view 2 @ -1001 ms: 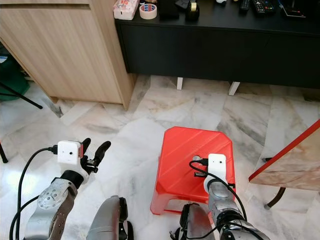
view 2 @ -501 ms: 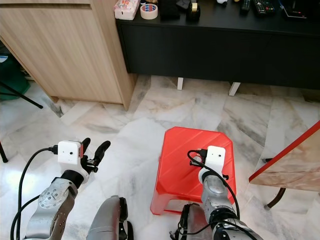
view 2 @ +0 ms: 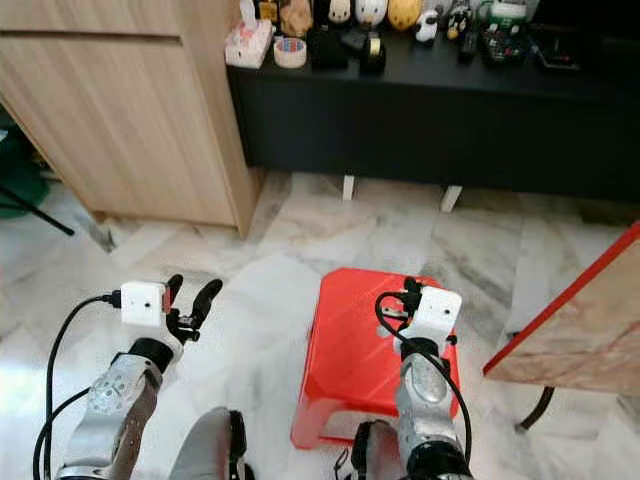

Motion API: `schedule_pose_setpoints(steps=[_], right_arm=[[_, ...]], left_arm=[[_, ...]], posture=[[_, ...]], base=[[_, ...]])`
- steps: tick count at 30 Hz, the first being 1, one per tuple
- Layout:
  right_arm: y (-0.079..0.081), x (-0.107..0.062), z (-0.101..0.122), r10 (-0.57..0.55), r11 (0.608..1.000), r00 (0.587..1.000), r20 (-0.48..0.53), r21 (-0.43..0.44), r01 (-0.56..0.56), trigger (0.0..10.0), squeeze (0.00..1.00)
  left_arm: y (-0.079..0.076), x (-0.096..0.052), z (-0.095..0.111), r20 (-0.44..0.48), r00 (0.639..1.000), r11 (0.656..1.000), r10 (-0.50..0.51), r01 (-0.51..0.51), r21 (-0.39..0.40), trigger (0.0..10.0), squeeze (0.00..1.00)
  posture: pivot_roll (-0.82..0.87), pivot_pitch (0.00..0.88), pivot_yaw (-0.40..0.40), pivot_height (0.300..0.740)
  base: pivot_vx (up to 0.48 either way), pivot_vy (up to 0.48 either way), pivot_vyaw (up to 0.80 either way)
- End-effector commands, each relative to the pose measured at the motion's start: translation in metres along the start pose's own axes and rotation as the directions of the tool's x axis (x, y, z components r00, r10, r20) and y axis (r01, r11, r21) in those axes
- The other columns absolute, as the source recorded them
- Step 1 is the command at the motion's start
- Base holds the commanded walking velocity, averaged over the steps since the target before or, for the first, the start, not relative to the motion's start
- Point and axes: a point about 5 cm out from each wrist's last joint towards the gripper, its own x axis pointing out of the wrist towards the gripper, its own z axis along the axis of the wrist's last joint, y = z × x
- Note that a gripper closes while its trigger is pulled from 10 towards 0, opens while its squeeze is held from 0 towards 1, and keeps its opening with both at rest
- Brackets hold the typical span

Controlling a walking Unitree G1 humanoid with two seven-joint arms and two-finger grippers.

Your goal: Hang keys on a hook

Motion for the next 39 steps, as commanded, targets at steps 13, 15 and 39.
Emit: schedule_pose_setpoints(steps=[13,15,39], right_arm=[[0.000,0.001,0.016,0.025,0.999,0.997,0.074,0.029,-0.027,10.0,0.00],[0.000,0.000,0.015,0.029,0.999,0.998,0.062,0.032,-0.031,10.0,0.00],[-0.015,0.003,0.019,0.004,1.000,0.999,0.050,0.005,-0.004,10.0,0.00]], left_arm=[[0.008,0.006,-0.008,0.004,1.000,0.999,0.031,-0.031,0.017,10.0,0.00],[0.010,0.004,-0.013,-0.008,0.999,0.999,0.038,-0.038,0.020,10.0,0.00],[0.054,-0.061,-0.119,-0.479,0.852,0.977,0.212,-0.195,0.086,10.0,0.00]], posture=[[0.08,0.001,-0.072,0.692],[0.08,0.000,-0.073,0.707],[0.07,0.000,-0.104,0.740]], base=[[0.000,0.000,0.00],[0.000,0.000,0.00],[0.000,0.000,0.00]])
